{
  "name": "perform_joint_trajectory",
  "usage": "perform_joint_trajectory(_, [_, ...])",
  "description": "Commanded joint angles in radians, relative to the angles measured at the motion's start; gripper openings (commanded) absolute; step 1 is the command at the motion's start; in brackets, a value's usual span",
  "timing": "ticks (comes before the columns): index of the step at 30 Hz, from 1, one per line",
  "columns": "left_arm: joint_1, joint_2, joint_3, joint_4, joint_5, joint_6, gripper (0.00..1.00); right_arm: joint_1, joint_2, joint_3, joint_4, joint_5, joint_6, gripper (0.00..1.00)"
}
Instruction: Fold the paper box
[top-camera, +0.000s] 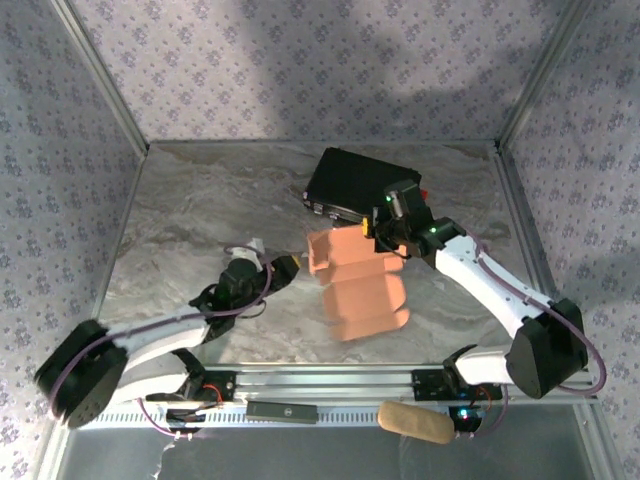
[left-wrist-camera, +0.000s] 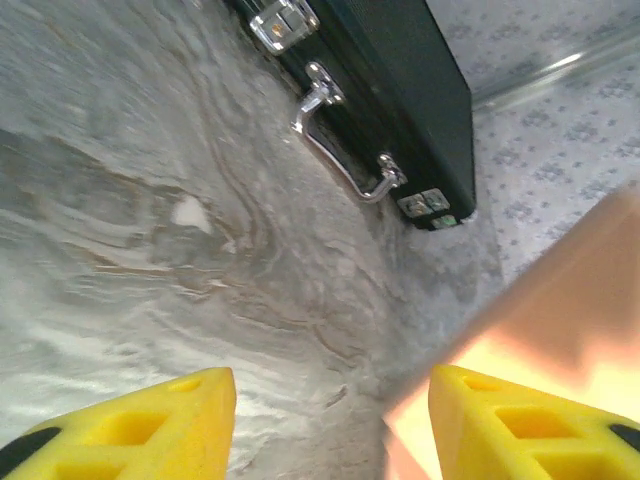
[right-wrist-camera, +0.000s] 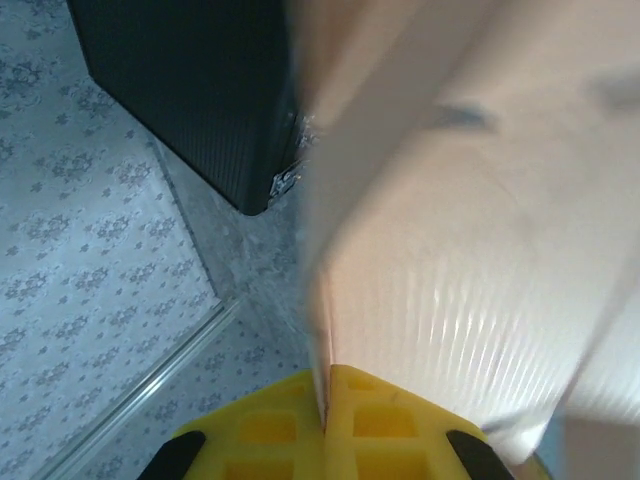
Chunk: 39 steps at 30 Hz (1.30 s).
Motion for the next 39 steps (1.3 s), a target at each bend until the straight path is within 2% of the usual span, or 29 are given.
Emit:
perform_joint_trajectory(1, [0.005,-0.153,0.028,-0.337,-0.08,0.043,0.55,0.011,0.024,-0.017,0.035,0.012,-0.02,0.0])
perform_joint_trajectory(4, [0.004,-0.259,0.073,-0.447,-0.074,0.05,0.57,0.03,0.047,-0.031,0.072,0.024,-0.023,0.0])
perform_joint_trajectory(6, [-0.005,-0.276,0.127,-0.487,-0.051,0.061,0.55,0.04,0.056,-0.039,0.088,0.031,-0.023,0.0])
perform_joint_trajectory(12, [-0.042,-0.231,0.312,-0.639,-0.096,0.145,0.55,0.058,0.069,-0.053,0.115,0.063,-0.053,0.0])
perform_joint_trajectory(14, [-0.017,-0.204,0.347,-0.681,-0.094,0.17,0.55,0.059,0.073,-0.06,0.128,0.077,-0.092,0.0])
perform_joint_trajectory(16, [0.031,-0.173,0.362,-0.68,-0.03,0.181,0.54,0.064,0.088,-0.068,0.144,0.086,-0.138,0.0])
perform_joint_trajectory(18, [0.05,-0.156,0.369,-0.687,-0.008,0.202,0.53,0.07,0.095,-0.099,0.211,0.089,-0.178,0.0])
perform_joint_trajectory(21, [0.08,-0.144,0.37,-0.708,0.006,0.242,0.53,0.093,0.091,-0.197,0.416,0.127,-0.225,0.0])
perform_joint_trajectory(24, [0.13,-0.149,0.336,-0.697,0.038,0.272,0.52,0.108,0.09,-0.258,0.56,0.15,-0.292,0.0])
perform_joint_trajectory(29, [0.195,-0.156,0.256,-0.626,0.115,0.338,0.47,0.12,0.102,-0.368,0.796,0.118,-0.392,0.0])
perform_joint_trajectory(33, [0.213,-0.113,0.206,-0.546,0.162,0.401,0.39,0.107,0.141,-0.441,1.004,0.035,-0.447,0.0])
perform_joint_trajectory(39, [0.228,-0.021,0.142,-0.371,0.218,0.449,0.29,0.062,0.176,-0.503,1.148,-0.082,-0.471,0.0])
